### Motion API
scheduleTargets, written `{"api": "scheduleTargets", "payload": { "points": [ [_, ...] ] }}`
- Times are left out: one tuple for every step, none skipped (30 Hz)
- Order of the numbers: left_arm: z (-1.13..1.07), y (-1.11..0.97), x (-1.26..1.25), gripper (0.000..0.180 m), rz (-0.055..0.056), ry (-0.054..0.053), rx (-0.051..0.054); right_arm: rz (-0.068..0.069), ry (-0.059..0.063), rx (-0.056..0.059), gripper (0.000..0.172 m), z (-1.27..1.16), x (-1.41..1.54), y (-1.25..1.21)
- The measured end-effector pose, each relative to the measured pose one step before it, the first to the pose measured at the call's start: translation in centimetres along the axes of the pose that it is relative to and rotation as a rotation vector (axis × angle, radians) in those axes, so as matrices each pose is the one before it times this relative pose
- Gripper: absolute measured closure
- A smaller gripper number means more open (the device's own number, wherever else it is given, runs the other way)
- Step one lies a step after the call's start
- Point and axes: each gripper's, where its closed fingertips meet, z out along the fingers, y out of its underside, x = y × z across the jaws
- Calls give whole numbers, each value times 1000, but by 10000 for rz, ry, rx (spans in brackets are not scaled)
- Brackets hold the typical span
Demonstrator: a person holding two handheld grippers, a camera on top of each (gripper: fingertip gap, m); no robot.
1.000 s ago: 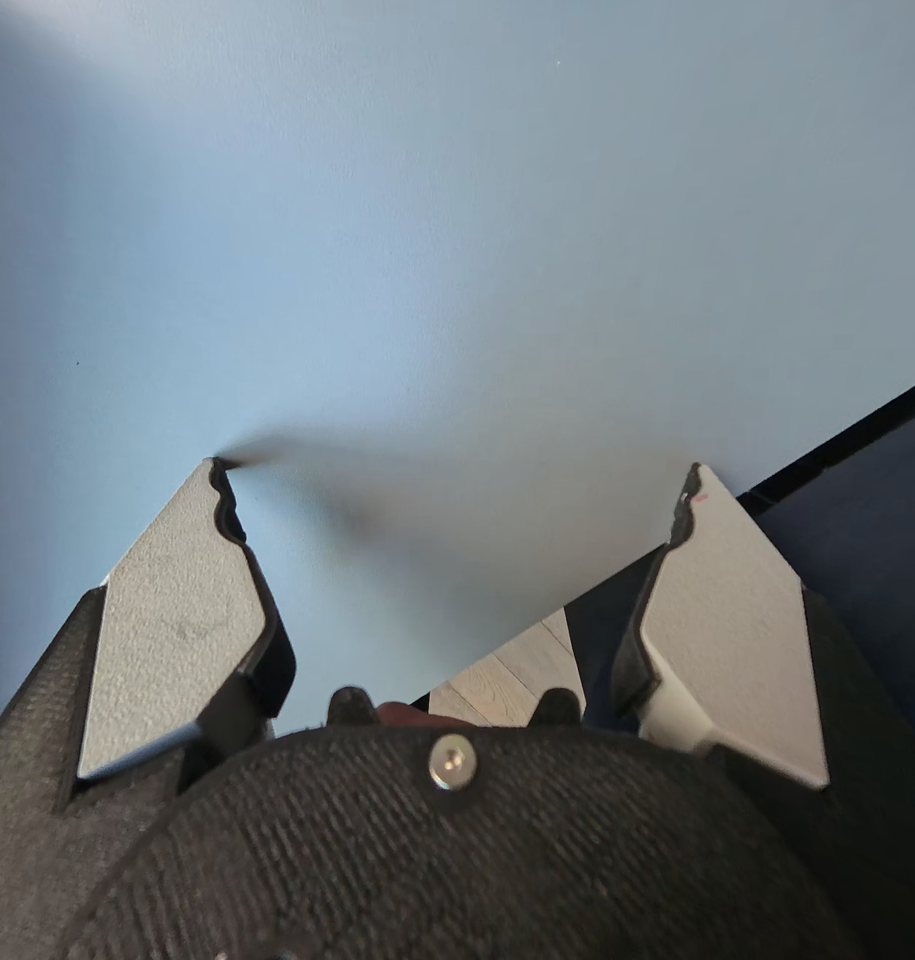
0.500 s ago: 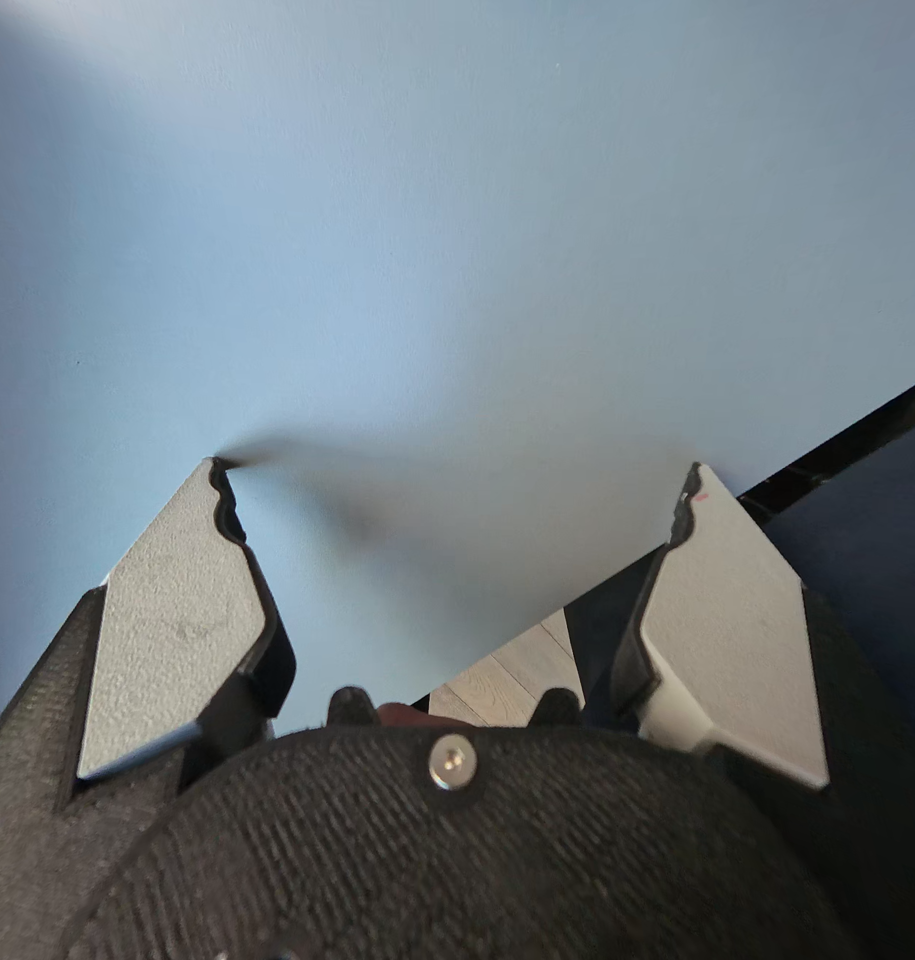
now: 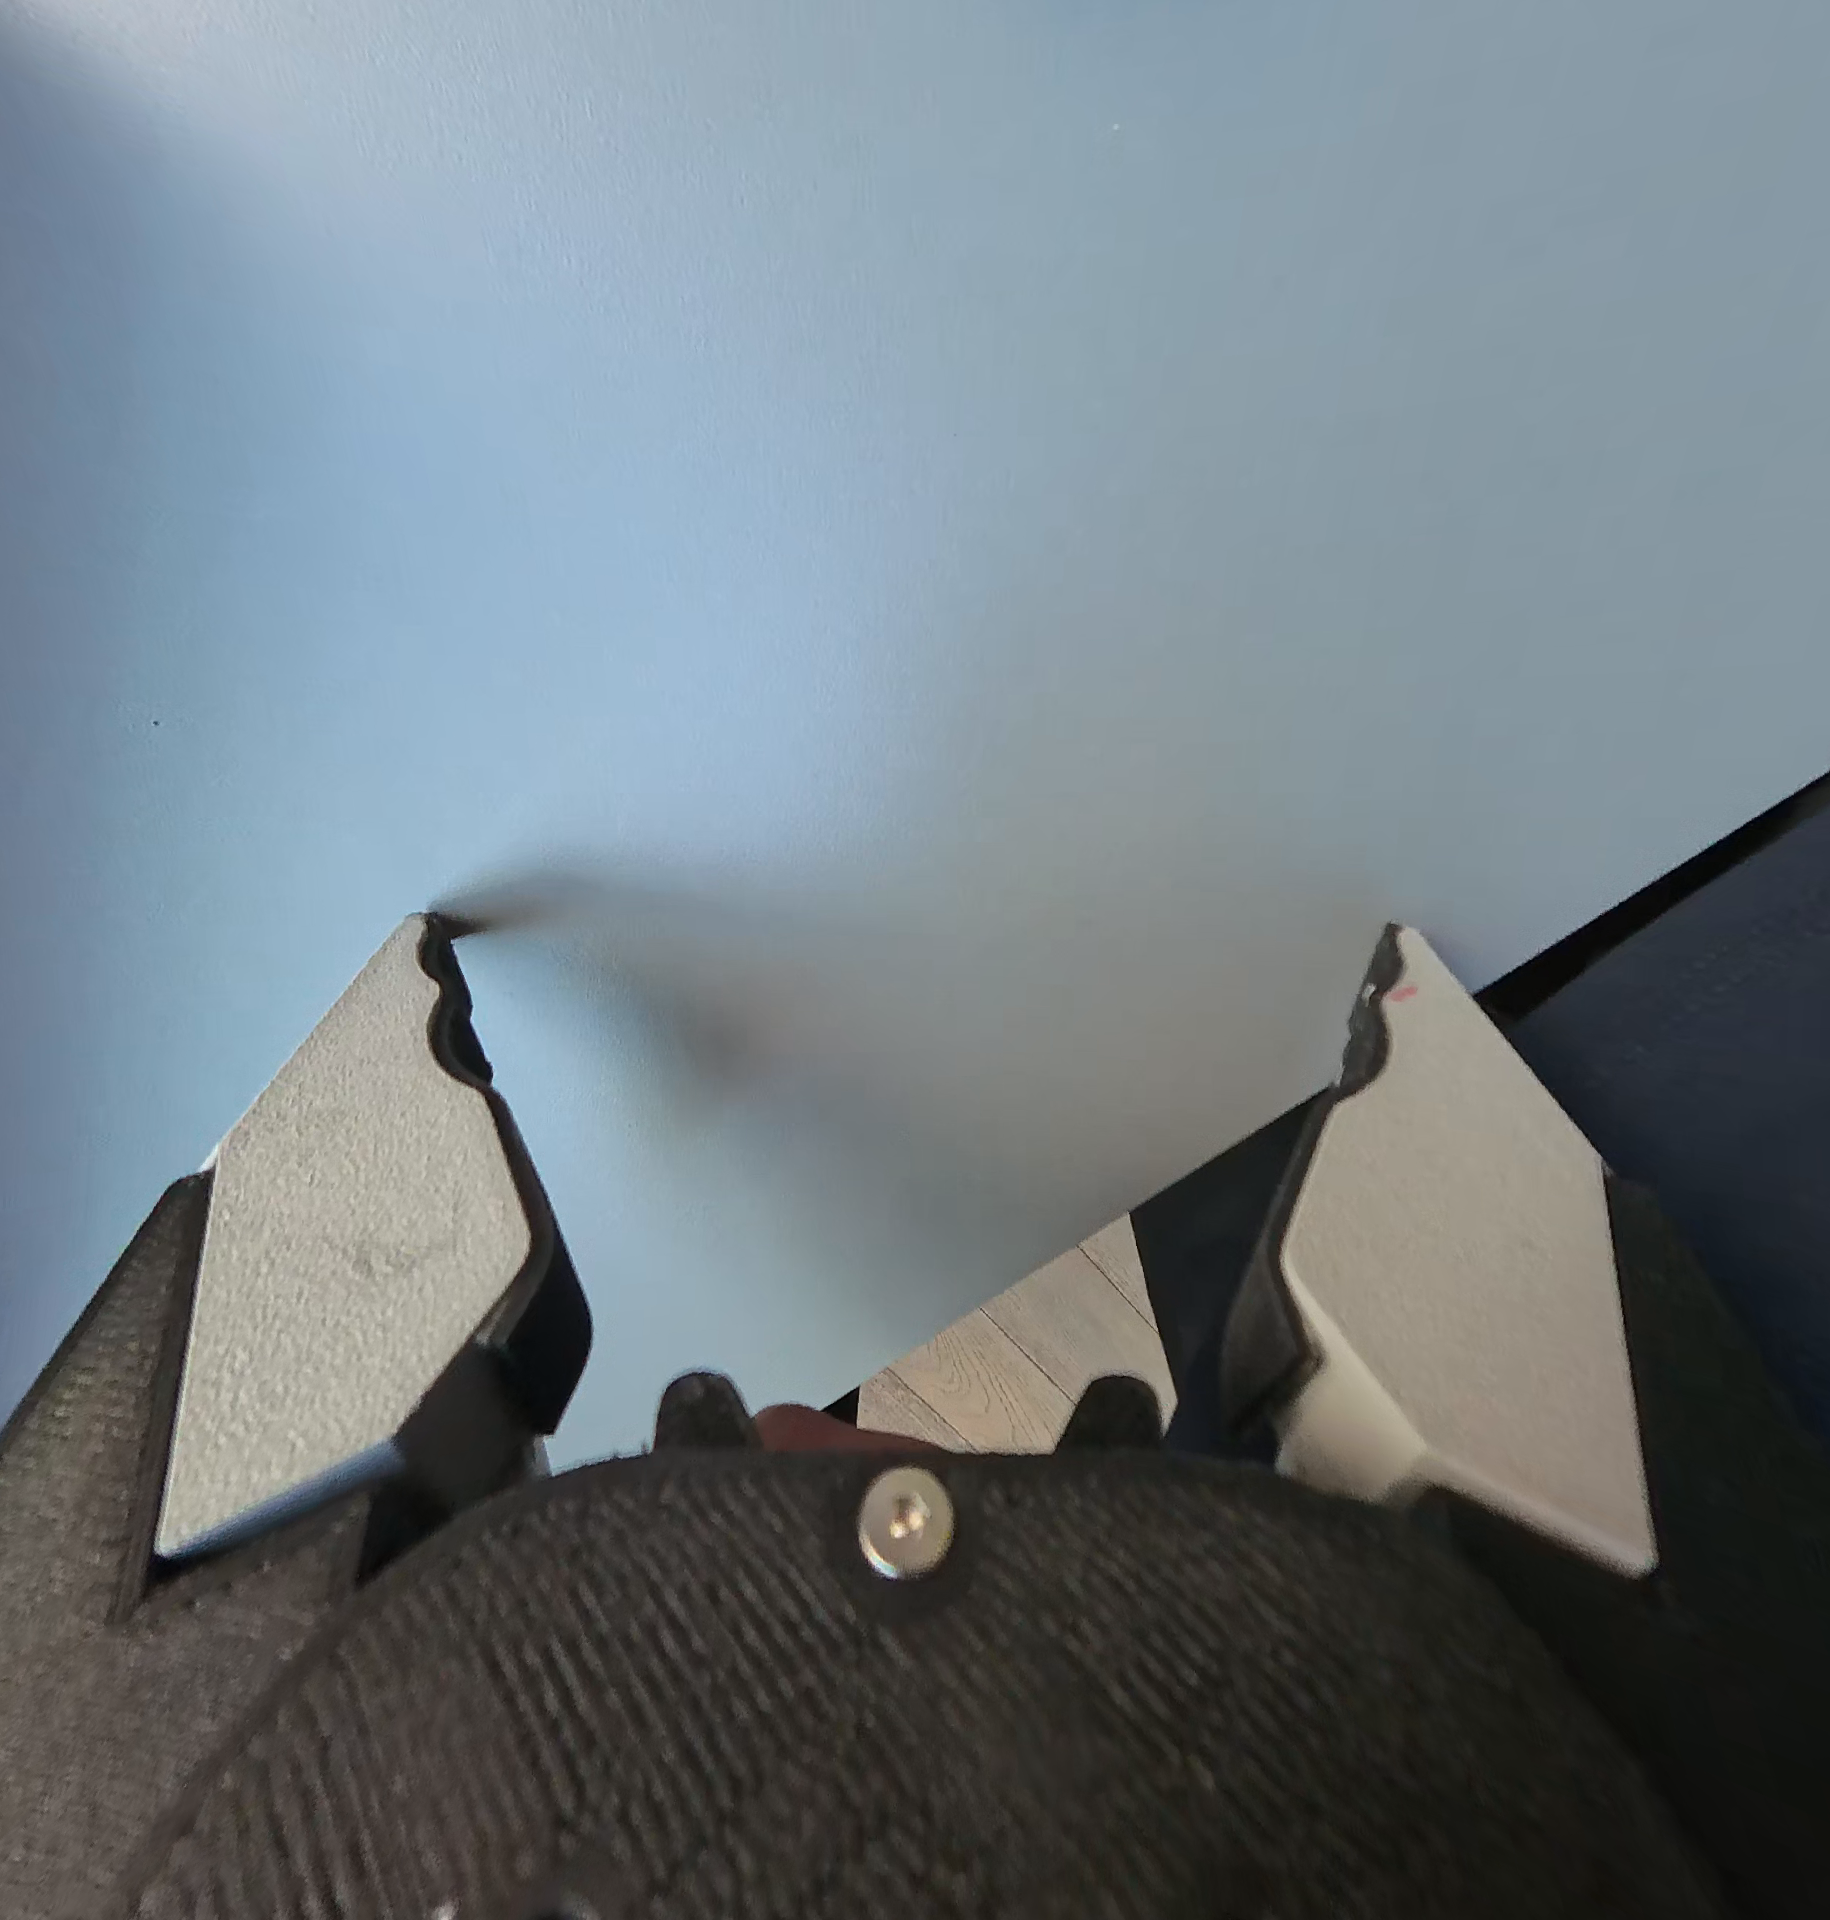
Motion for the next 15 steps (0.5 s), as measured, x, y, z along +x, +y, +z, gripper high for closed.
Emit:
{"api": "scheduleTargets", "payload": {
  "points": [
    [3, 11, 3, 20, 1, 0, -13, -114, 8, -36, 145, 308, 152, -561],
    [-3, -6, -1, 20, -1, 0, -11, -129, 27, -94, 145, 400, 135, -363],
    [2, 11, -4, 20, -2, 0, -15, -116, 23, -131, 145, 466, 88, -214],
    [-5, -2, 0, 20, -2, 0, -14, -104, -25, -114, 145, 443, -32, -145],
    [2, 10, -4, 20, -3, 0, -15, -109, -27, -68, 145, 403, -72, -127],
    [1, 3, 3, 20, 0, 0, -22, -119, -8, -80, 145, 386, -60, -56],
    [-2, 6, -7, 20, 0, -1, -27, -121, 12, -175, 145, 423, -32, 147],
    [1, 2, 2, 20, 0, -1, -22, -115, 32, -201, 145, 418, 8, 246],
    [3, -1, 3, 20, 0, 0, -20, -104, 87, -160, 145, 327, 92, 253],
    [1, 7, -1, 20, 0, 0, -19, -92, 71, 66, 144, 49, 56, -87],
    [-3, -2, -5, 20, 0, 0, -8, -12, 5, -9, 137, -66, -29, -21],
    [2, 4, 7, 20, -2, 0, 6, 28, -37, -31, 129, -128, -112, 36],
    [-3, -3, 2, 20, -1, 0, 16, 20, -14, 69, 125, -259, -100, -9],
    [2, -3, -7, 20, 0, 0, 29, 21, 23, 141, 124, -388, -57, -24],
    [-2, -14, 2, 20, 2, 0, 38, 68, 45, 149, 122, -461, -33, 36]
  ]
}}
